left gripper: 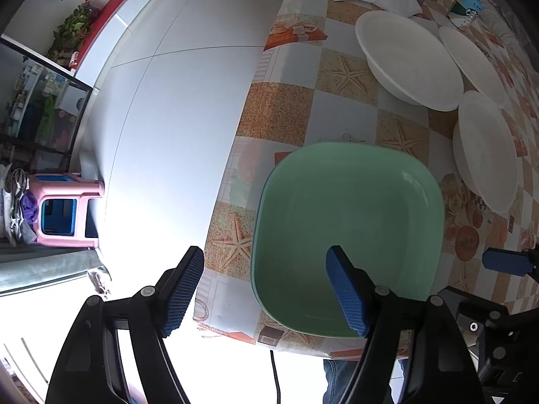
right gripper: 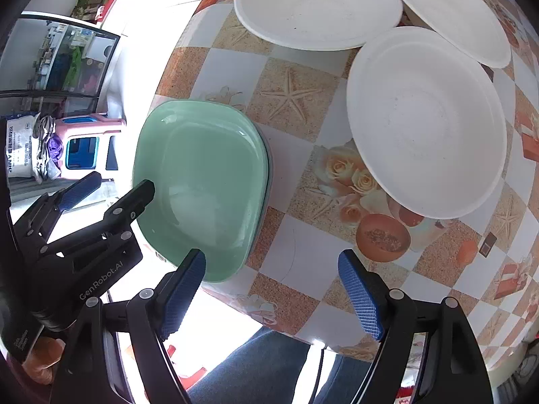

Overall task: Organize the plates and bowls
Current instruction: 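Lower the green plate onto the blue plate and open both tools, then move both tools toward the white plates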

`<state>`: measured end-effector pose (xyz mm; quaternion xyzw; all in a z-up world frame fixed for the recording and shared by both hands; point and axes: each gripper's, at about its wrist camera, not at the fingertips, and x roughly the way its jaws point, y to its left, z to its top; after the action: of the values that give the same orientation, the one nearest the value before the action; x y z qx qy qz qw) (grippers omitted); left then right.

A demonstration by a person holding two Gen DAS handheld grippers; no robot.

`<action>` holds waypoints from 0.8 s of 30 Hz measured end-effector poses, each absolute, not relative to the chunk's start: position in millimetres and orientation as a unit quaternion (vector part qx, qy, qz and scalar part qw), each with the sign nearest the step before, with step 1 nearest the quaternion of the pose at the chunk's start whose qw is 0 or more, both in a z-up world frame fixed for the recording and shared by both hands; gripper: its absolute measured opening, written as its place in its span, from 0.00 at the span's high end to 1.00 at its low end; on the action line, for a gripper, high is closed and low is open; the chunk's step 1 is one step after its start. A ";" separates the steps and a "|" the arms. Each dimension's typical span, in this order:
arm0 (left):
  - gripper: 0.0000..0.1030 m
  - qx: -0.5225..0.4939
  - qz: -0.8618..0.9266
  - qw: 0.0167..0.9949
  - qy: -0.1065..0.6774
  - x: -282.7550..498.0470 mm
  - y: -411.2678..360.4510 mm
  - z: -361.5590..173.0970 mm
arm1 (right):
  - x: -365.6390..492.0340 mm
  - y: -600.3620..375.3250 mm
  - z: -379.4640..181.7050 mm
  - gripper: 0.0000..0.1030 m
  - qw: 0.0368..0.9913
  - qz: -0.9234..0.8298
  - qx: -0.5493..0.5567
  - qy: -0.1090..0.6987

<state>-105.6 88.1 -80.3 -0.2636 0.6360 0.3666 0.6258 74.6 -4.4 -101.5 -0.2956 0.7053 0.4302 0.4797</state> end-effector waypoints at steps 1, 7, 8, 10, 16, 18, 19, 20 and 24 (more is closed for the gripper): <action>0.24 -0.263 0.364 0.627 0.636 -100.4 85.3 -79.2 | 76.6 -7.6 -100.7 0.20 0.481 0.429 -0.293 0.707; 0.24 -0.260 0.340 0.637 0.641 -77.8 72.6 -78.7 | 92.7 -30.6 -99.9 0.20 0.490 0.410 -0.274 0.719; 0.24 -0.259 0.336 0.640 0.641 -73.5 70.9 -77.7 | 97.4 -34.8 -99.5 0.20 0.492 0.407 -0.270 0.720; 0.24 -0.257 0.329 0.646 0.640 -65.4 68.5 -74.7 | 103.4 -38.3 -97.6 0.20 0.499 0.400 -0.263 0.722; 0.24 -0.254 0.312 0.667 0.627 -39.2 66.9 -60.3 | 131.1 -58.1 -90.1 0.20 0.526 0.375 -0.233 0.727; 0.24 -0.253 0.306 0.674 0.623 -28.7 67.2 -55.4 | 142.1 -64.9 -88.5 0.20 0.536 0.364 -0.222 0.728; 0.24 -0.253 0.304 0.676 0.621 -23.3 67.4 -53.5 | 149.7 -68.7 -87.8 0.20 0.542 0.358 -0.217 0.729; 0.24 -0.255 0.301 0.679 0.620 -17.9 67.4 -52.2 | 155.2 -70.7 -87.9 0.20 0.547 0.352 -0.213 0.729; 0.24 -0.257 0.293 0.683 0.618 11.2 65.2 -49.3 | 183.8 -82.2 -87.3 0.20 0.570 0.327 -0.199 0.727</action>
<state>11.2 65.2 -49.3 -0.2570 0.6176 0.2927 0.6833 183.8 -82.2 -87.3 -0.1988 0.7269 0.3273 0.5701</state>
